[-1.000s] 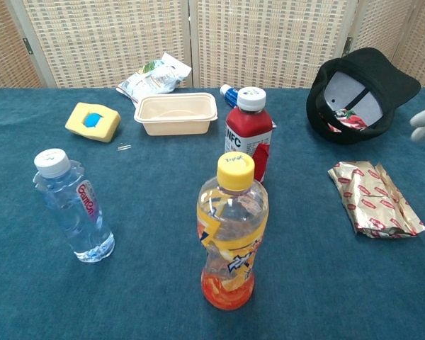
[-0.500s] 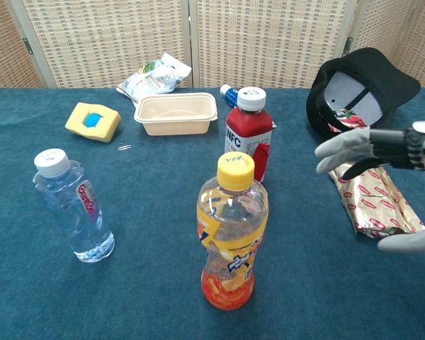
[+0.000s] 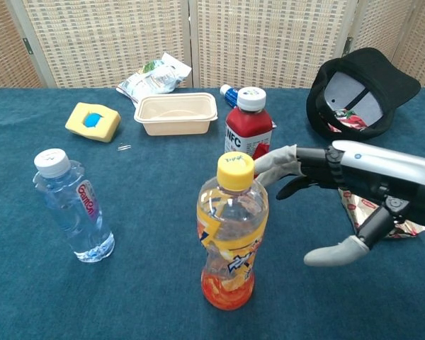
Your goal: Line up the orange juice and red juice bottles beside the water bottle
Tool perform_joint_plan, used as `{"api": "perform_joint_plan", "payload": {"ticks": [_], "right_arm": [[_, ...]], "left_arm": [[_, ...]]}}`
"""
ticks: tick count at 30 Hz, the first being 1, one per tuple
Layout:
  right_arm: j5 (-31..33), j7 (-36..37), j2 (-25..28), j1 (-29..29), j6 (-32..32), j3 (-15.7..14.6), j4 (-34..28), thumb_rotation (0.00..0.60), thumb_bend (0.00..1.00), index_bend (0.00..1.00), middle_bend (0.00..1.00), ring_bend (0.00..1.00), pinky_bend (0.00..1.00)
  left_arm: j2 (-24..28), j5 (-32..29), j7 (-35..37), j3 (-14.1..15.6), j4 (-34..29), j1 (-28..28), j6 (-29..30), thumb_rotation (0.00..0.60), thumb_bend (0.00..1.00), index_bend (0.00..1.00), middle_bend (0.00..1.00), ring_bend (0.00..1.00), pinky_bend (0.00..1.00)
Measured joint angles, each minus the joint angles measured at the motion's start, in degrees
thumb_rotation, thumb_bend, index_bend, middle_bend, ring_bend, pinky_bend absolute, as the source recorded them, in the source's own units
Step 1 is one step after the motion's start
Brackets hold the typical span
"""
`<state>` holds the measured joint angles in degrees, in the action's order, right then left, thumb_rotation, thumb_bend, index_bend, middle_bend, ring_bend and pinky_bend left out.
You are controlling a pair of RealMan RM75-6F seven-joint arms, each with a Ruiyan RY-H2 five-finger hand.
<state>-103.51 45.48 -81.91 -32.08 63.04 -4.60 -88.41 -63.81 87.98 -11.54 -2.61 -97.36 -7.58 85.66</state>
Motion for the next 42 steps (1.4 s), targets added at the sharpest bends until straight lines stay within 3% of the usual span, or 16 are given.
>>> {"api": "perform_joint_plan", "payload": {"ticks": [29, 32, 37, 42], "right_arm": [[2.20, 12.16, -10.77, -7.84, -2.45, -0.85, 8.04, 0.600, 0.02, 0.21, 0.23, 0.12, 0.22], [2.58, 12.90, -11.96, -8.06, -2.05, -0.87, 9.40, 0.600, 0.11, 0.28, 0.28, 0.13, 0.22], [3.49, 15.27, -13.16, -8.35, -1.93, -0.95, 10.28, 0.600, 0.28, 0.50, 0.40, 0.22, 0.22], [4.48, 17.84, -13.69, -8.88, -2.07, -0.77, 10.44, 0.600, 0.34, 0.56, 0.47, 0.30, 0.24]], "left_arm": [[0.62, -0.85, 0.67, 0.26, 0.58, 0.11, -0.93, 0.600, 0.13, 0.06, 0.00, 0.01, 0.00], [0.96, -0.85, 0.71, 0.37, 0.52, 0.28, -0.83, 0.600, 0.13, 0.06, 0.00, 0.01, 0.00], [1.37, -0.92, 0.94, 0.44, 0.52, 0.51, -0.64, 0.600, 0.13, 0.06, 0.00, 0.01, 0.00], [1.61, -0.84, 0.95, 0.49, 0.60, 0.47, -0.82, 0.600, 0.13, 0.06, 0.00, 0.01, 0.00]]}}
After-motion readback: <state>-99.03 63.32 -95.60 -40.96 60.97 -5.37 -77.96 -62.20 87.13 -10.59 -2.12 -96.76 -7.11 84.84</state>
